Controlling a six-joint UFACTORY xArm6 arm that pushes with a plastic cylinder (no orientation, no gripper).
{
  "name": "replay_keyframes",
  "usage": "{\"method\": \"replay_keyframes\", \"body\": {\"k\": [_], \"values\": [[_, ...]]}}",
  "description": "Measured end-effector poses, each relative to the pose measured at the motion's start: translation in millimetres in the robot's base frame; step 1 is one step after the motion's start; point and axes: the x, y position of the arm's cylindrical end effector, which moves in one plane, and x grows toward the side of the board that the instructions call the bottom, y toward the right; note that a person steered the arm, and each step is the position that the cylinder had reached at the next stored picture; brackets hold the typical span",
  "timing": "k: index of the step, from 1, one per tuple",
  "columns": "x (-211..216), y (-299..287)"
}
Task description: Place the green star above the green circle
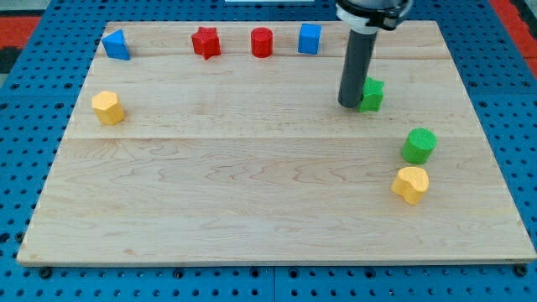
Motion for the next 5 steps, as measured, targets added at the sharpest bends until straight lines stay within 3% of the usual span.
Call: {"method": "replay_keyframes", "body": {"k": [1,5], "values": [[-32.9,-7.3],[-18.1,77.0]]}}
